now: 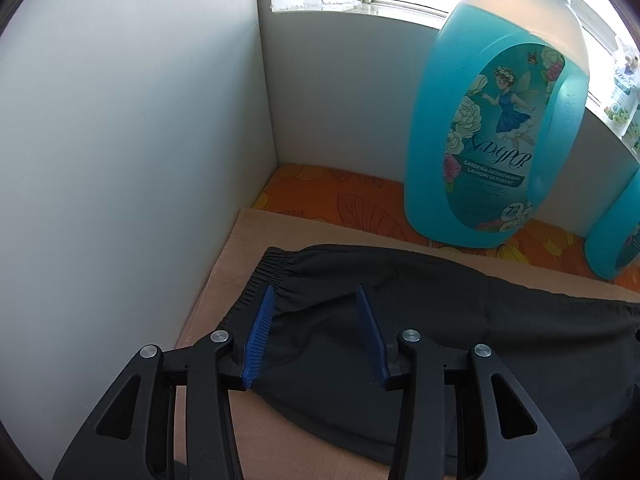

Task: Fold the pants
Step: 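Close the left tool on the elastic leg cuff while the right tool grips fabric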

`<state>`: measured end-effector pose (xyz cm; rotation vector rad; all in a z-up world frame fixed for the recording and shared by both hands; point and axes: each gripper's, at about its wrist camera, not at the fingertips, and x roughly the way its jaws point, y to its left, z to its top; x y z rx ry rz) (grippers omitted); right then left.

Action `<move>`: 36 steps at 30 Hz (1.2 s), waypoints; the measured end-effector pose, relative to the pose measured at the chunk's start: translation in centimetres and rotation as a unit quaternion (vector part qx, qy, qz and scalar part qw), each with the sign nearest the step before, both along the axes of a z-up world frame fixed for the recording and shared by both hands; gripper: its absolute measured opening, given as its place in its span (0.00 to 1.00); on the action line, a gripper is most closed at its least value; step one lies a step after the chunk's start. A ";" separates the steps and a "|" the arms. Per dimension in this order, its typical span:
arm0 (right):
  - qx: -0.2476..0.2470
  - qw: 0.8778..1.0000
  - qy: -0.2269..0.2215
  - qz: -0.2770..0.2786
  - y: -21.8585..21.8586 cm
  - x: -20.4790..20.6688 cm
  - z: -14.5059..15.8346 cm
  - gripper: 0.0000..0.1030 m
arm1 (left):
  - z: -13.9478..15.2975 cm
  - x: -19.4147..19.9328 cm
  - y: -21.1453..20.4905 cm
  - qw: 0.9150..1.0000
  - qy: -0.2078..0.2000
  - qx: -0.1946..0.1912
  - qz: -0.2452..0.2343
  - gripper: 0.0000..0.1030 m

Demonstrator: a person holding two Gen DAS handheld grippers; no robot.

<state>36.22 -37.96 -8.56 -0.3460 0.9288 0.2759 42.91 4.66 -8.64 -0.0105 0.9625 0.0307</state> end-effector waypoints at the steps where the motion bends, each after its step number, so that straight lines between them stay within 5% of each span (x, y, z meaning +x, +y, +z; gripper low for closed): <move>1: 0.006 1.000 0.003 0.003 -0.1 0.3 -0.4 0.68 | -0.7 0.7 0.2 1.000 0.006 0.004 0.007 0.40; 12: 0.009 0.999 0.032 0.036 0.8 3.1 -3.4 0.68 | -5.2 4.0 1.7 0.999 0.037 -0.011 0.026 0.64; 20: 0.083 0.996 0.030 0.023 -1.1 4.4 -2.5 0.68 | -5.4 3.6 1.4 0.999 0.032 0.007 0.020 0.64; 29: 0.021 0.998 0.043 0.044 0.7 6.1 -3.9 0.62 | -5.4 3.4 1.3 1.000 0.021 0.010 0.014 0.64; 32: 0.030 0.998 0.045 0.037 0.8 6.5 -4.4 0.62 | -5.1 2.8 1.8 1.000 0.011 0.002 0.017 0.62; 34: 0.048 0.997 0.046 0.030 0.5 6.5 -4.4 0.61 | -4.8 2.4 2.0 1.000 0.004 0.003 0.024 0.52; 36: 0.071 0.995 0.052 0.036 0.4 6.2 -4.5 0.44 | -4.3 2.0 2.0 1.000 0.001 0.009 0.029 0.39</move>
